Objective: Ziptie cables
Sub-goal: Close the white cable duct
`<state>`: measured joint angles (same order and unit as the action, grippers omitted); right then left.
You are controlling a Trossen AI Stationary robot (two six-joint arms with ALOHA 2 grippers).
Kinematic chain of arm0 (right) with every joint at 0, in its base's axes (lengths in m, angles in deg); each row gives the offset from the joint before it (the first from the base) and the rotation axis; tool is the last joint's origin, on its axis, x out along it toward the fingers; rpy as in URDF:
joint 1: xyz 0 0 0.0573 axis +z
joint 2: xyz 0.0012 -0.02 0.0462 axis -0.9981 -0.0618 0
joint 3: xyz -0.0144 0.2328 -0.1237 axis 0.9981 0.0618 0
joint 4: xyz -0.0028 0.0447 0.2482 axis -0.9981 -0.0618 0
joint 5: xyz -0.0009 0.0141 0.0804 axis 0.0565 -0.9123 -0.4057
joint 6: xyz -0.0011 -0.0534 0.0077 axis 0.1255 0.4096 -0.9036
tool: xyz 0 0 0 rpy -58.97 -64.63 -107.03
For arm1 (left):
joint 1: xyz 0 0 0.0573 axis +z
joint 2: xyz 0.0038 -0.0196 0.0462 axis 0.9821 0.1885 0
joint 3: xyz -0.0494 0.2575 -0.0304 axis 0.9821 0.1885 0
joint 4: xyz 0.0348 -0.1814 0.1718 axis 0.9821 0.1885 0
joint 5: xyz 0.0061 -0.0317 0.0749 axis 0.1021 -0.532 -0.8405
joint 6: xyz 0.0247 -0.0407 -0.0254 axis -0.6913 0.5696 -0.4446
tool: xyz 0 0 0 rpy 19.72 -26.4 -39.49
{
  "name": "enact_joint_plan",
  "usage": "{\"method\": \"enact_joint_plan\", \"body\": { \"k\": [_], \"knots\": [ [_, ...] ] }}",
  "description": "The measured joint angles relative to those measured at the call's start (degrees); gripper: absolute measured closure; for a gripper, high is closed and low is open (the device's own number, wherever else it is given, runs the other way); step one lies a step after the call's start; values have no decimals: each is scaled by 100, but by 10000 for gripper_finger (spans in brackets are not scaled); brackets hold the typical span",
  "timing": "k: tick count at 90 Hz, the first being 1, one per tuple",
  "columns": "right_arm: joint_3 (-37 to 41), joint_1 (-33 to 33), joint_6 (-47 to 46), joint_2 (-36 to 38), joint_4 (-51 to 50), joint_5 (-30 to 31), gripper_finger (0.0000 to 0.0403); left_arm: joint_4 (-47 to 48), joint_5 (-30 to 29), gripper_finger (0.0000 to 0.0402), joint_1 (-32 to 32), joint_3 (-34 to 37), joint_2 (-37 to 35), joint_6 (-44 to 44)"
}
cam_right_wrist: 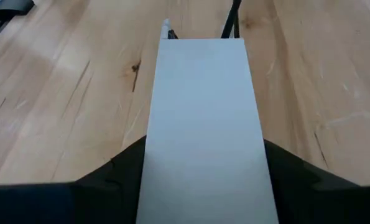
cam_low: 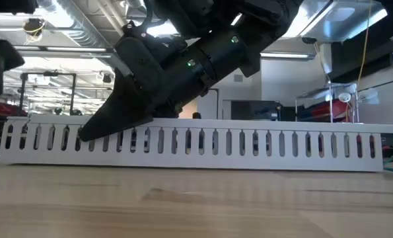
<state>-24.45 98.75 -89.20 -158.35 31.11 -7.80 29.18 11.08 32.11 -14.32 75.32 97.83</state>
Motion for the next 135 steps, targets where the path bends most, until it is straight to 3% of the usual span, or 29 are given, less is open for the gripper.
{"method": "enact_joint_plan", "body": {
  "k": [23,39,60,84,135],
  "knots": [
    [4,0,0,1,10,-1,175,59,-38,160,4,613,329,589],
    [6,0,0,2,13,-2,175,-72,-502,160,4,866,346,715],
    [8,2,22,0,17,-2,175,-1525,-773,160,153,1307,346,-405],
    [15,2,99,2,2,1,175,-2356,-849,160,400,1577,348,-1207],
    [21,-2,142,0,111,-48,175,-2645,-775,160,363,1588,352,-1410]
  ]
}}
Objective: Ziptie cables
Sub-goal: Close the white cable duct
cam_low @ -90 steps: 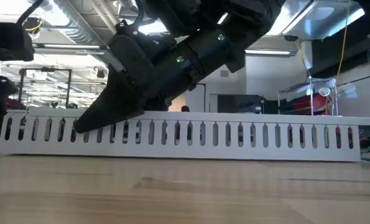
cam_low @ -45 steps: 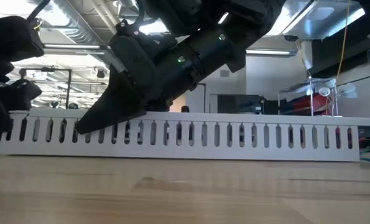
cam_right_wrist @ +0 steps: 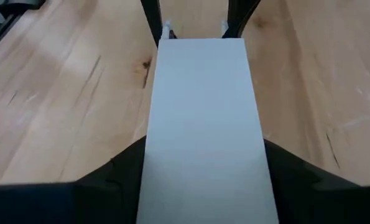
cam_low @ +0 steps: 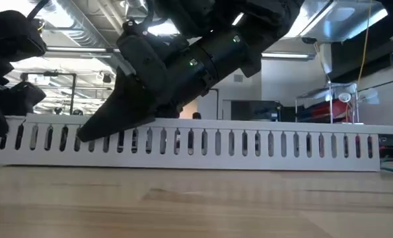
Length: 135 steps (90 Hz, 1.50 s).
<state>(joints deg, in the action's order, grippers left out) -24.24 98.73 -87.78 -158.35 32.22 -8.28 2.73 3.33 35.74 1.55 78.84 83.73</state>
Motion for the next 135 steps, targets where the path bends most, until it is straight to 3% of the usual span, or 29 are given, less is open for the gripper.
{"method": "enact_joint_plan", "body": {
  "k": [16,73,122,135],
  "knots": [
    [0,-26,-94,-5,58,9,175,-98,-92,160,63,6,60,335],
    [-2,-26,-154,-7,115,-6,175,-799,-48,164,85,13,877,-60],
    [-164,-24,-190,-29,45,8,175,-856,63,165,175,18,901,-105],
    [-166,-24,-192,-29,101,46,175,-861,24,194,177,20,901,-111]
  ]
}}
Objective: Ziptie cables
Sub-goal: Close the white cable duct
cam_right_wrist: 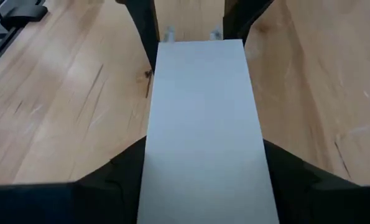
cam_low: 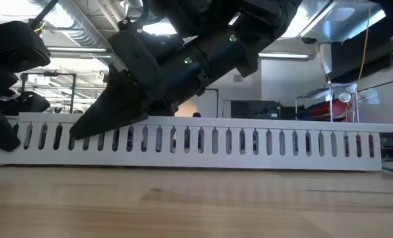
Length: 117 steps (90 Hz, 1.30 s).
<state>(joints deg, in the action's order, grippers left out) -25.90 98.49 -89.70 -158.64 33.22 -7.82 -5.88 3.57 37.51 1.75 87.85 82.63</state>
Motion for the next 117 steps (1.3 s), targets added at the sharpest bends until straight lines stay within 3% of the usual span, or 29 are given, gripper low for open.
{"method": "enact_joint_plan", "body": {
  "k": [13,24,62,95,117],
  "knots": [
    [-2,0,-16,-2,98,7,175,-81,-29,242,0,0,-2,-122],
    [-4,-2,-37,-2,149,22,175,-131,-37,247,2,0,0,-224],
    [-224,-4,-17,-212,46,87,175,-291,-7,206,74,9,4,-348],
    [-271,-17,3,-267,-163,3,175,-191,111,117,83,-70,-102,-196],
    [-267,-17,58,-275,-180,-1,175,1242,354,110,83,-544,-573,219]
  ]
}}
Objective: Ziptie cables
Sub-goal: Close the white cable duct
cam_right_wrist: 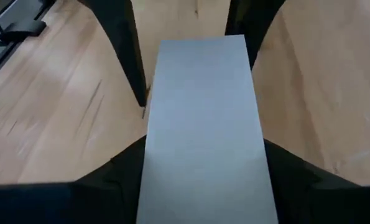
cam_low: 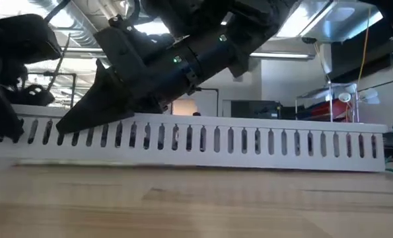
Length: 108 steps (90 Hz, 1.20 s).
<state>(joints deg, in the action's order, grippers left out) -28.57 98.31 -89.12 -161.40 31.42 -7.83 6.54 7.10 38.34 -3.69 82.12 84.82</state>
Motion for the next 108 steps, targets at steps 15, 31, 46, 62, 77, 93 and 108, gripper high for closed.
{"method": "enact_joint_plan", "body": {
  "k": [15,31,46,62,77,93,108],
  "knots": [
    [28,0,1,-7,-25,-115,175,916,-43,110,31,-365,-341,115],
    [33,-2,-19,-7,-45,-108,175,1225,102,110,108,-388,-386,173],
    [37,0,-24,-7,-29,-142,175,1211,-258,110,250,-573,-656,67],
    [37,2,-14,-7,-13,-162,175,1224,-426,110,445,-533,-642,42],
    [39,10,113,-7,-23,-192,175,1163,79,110,430,-226,-281,689],
    [39,17,221,-9,-54,-198,175,1334,300,110,260,-168,-149,1155],
    [42,15,197,-9,-59,-202,175,1681,498,110,232,-315,-564,933]
  ]
}}
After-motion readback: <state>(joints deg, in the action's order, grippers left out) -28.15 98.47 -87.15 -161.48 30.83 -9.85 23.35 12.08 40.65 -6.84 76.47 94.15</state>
